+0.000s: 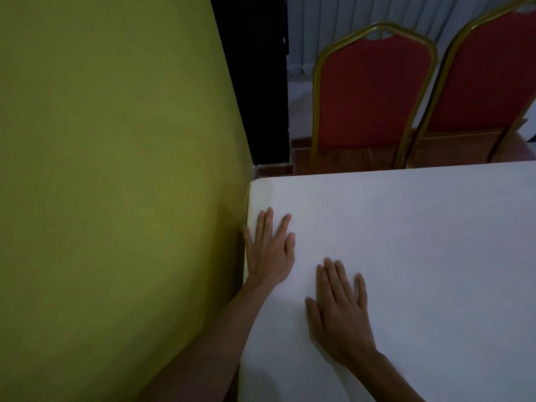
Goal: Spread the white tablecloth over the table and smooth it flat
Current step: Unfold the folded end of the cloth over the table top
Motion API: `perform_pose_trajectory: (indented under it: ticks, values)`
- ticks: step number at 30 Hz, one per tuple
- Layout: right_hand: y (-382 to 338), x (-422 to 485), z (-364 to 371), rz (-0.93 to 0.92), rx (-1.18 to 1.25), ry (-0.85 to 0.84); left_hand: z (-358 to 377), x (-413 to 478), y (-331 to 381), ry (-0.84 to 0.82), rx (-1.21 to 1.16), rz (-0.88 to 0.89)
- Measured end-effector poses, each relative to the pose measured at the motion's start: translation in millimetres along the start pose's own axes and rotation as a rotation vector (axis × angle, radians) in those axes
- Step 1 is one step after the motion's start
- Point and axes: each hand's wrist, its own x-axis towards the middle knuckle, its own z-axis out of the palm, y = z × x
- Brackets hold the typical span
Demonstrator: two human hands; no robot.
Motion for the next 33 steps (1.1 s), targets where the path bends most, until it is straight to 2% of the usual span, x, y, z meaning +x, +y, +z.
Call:
perform_pose_trajectory:
  ticks: [7, 14, 19, 25, 27, 28, 30, 32, 33]
  values:
    - [-11.5, 51.3, -6.9, -0.067, 0.03, 0.026, -9.2, 100.0, -25.8, 0.001, -0.097, -0.08]
    - [-23.8, 87.0, -11.8, -0.058, 0.018, -0.026, -0.8, 110.7, -35.1, 0.041, -0.241, -0.17]
    - [-12.2, 62.0, -11.2, -0.001, 0.035, 0.057, -12.5, 115.4, -25.9, 0.05, -0.361, -0.289]
    - [36.8, -1.1, -11.9, 0.209, -0.003, 0.182, -24.1, 127.5, -22.7, -0.018, -0.519, -0.516]
    - [35.7, -27.7, -9.7, 0.206, -0.018, 0.17, -24.8, 129.0, -18.5, -0.061, -0.438, -0.606]
    - [32.9, -42.3, -7.6, 0.196, -0.021, 0.158, -23.1, 120.1, -12.5, -0.07, -0.362, -0.597]
    - [23.4, -68.5, -1.7, 0.18, -0.019, 0.136, -15.2, 83.4, 7.8, 0.008, -0.237, -0.439]
    - [12.1, -89.3, 4.2, 0.173, -0.005, 0.137, -2.0, 22.9, 37.5, 0.089, -0.152, -0.152]
    - [6.6, -98.9, 6.2, 0.164, 0.007, 0.132, 5.0, -12.0, 53.0, 0.076, -0.123, 0.006]
